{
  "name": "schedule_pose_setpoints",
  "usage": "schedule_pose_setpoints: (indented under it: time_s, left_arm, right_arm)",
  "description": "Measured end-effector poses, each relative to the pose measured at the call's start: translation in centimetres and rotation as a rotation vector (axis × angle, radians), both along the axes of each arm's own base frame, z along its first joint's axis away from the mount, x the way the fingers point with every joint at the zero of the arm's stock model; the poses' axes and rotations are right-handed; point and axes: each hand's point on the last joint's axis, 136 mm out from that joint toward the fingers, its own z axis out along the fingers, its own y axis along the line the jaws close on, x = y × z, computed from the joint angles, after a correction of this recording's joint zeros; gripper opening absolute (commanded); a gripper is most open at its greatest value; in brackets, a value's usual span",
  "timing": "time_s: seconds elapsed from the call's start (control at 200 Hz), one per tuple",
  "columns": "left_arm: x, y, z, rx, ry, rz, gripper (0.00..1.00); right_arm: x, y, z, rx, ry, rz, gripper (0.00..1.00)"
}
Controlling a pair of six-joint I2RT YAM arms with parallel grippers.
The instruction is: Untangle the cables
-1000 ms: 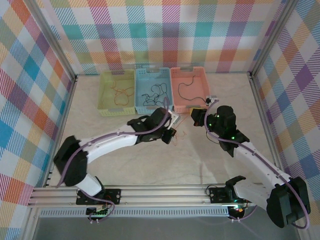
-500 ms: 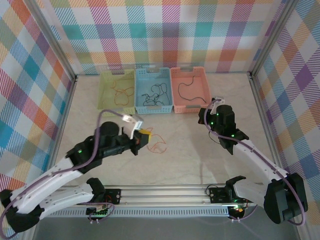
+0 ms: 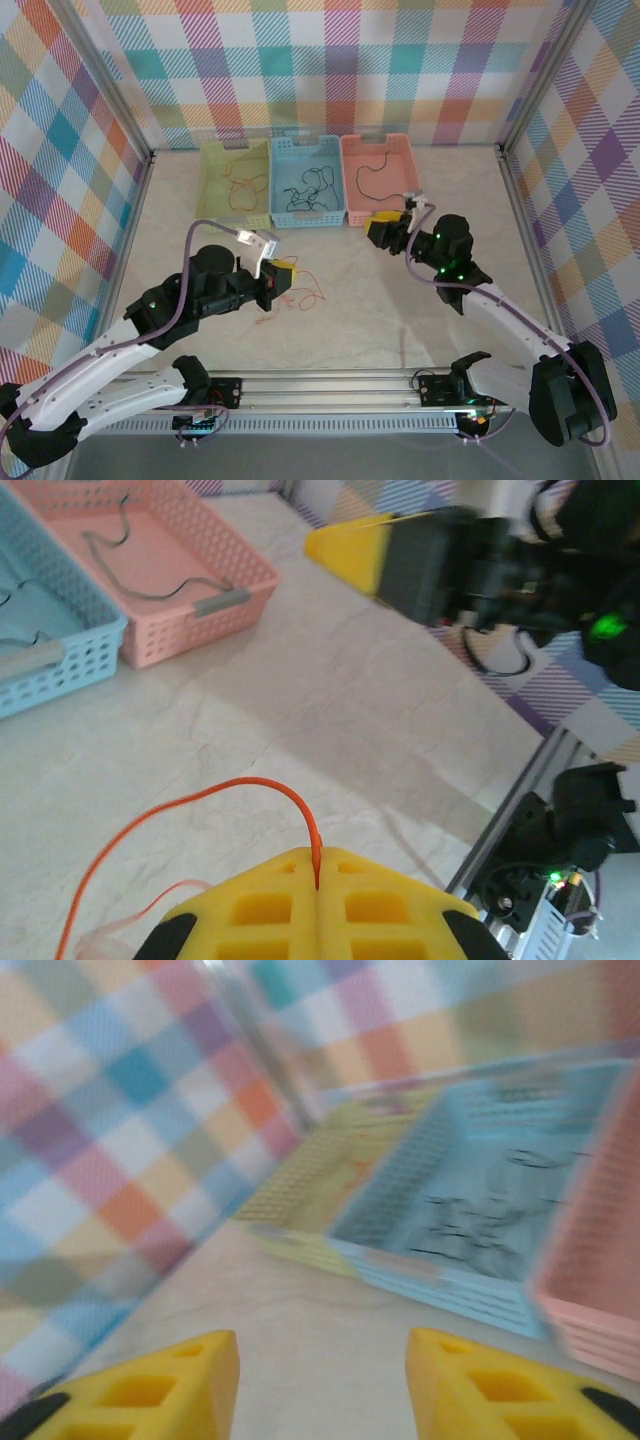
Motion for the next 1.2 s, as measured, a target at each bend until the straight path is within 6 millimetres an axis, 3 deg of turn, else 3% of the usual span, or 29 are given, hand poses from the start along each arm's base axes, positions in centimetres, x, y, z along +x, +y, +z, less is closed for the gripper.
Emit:
schedule_pose_setpoints:
  time_s: [0.13,0.3,0.59,0.805,1.0,1.095,1.2]
  left_arm:
    - [0.9,-0.1,0.0,-0.003,0.031,0.054,0.00]
    - [1.6,-0.1,1.3,-0.031,0.037,0.098,0.00]
    - [1.9,-0.2,1.2,-0.025,0.062,0.115,0.00]
    - [1.9,-0.3,1.5,-0.037,0.068,0.120,0.00]
    - [1.9,-0.2,2.2,-0.058,0.069,0.127,0.00]
    - [2.1,0.1,2.5,-0.053,0.063,0.146,0.00]
    - [2.7,1.1,2.4,-0.030,0.051,0.204,0.00]
  right_arm:
    - [-4.8,3.8,2.3,0.009,-0.159,0.249,0.67]
    - [-10.0,7.1,2.0,-0.030,-0.292,0.499,0.74]
    - [-11.9,10.5,-0.7,-0.134,-0.309,0.650,0.73]
    - [-11.4,12.0,-2.8,-0.201,-0.272,0.673,0.50]
    - [-10.0,12.5,-4.5,-0.278,-0.248,0.622,0.01]
    - [-9.0,12.3,-4.5,-0.305,-0.256,0.556,0.00]
    - [-8.0,11.4,-3.1,-0.318,-0.304,0.453,0.00]
